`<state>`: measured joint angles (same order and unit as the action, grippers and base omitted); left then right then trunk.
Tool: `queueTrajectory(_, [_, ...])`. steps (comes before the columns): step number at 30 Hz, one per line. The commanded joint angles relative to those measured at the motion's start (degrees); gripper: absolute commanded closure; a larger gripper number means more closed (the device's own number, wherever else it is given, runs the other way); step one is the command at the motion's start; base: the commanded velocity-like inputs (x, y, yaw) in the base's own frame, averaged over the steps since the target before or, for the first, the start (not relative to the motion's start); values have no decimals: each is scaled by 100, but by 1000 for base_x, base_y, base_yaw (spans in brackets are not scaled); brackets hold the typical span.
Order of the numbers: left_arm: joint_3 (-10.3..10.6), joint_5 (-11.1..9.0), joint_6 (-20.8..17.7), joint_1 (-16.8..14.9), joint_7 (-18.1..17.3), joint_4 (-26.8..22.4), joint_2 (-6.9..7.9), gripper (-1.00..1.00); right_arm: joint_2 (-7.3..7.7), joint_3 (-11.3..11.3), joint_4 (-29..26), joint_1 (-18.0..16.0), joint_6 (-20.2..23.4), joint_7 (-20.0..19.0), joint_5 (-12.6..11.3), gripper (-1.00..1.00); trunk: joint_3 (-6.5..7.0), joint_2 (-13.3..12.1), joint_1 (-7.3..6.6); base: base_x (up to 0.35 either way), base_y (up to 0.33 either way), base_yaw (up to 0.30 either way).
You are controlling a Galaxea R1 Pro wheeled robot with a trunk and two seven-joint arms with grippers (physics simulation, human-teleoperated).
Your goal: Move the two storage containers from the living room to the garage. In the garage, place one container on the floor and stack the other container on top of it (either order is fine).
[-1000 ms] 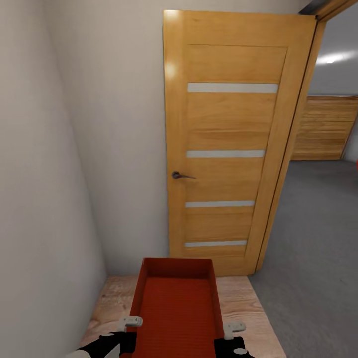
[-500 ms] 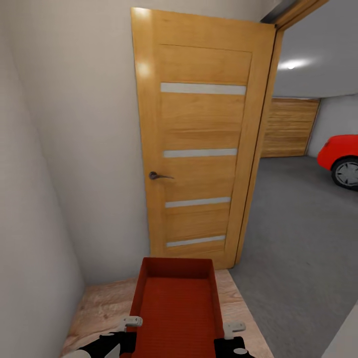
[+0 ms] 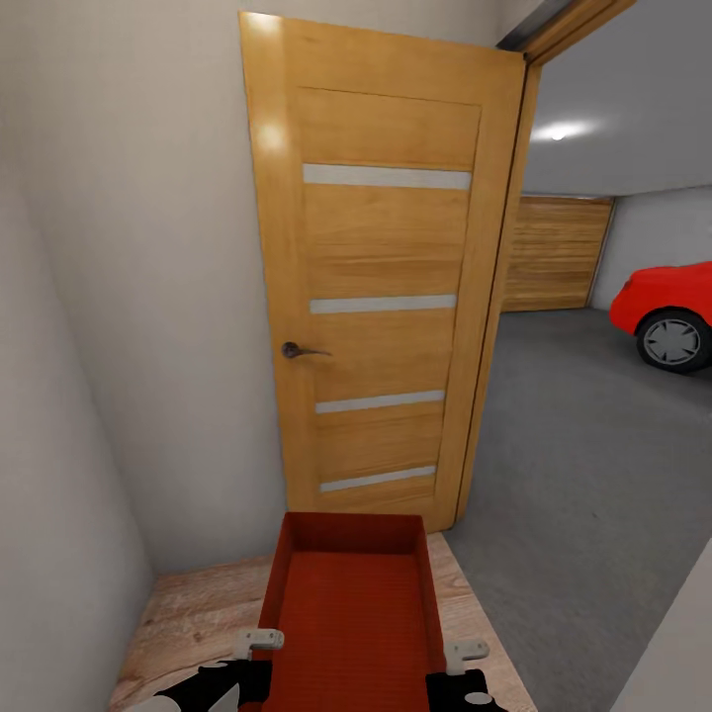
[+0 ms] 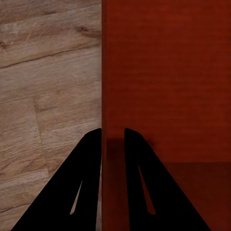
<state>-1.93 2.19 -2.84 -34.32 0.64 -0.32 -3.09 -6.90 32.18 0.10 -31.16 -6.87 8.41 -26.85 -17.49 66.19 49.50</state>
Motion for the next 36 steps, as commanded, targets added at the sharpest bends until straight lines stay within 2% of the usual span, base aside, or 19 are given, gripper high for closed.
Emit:
queueTrajectory(1, [22, 56, -28, -5, 70, -12, 28, 100, 92, 61, 16, -4, -29, 29, -110, 100, -7, 4, 0, 0, 0, 0])
queueTrajectory(12, [26, 62, -32, -5, 94, -14, 17, 100, 88, 61, 16, -4, -32, 35, -116, 100, -7, 4, 0, 0, 0, -23])
queueTrajectory(36, [34, 102, -33, -5, 101, -12, 4, 100, 84, 61, 16, -4, -25, 38, -110, 100, -7, 4, 0, 0, 0, -244])
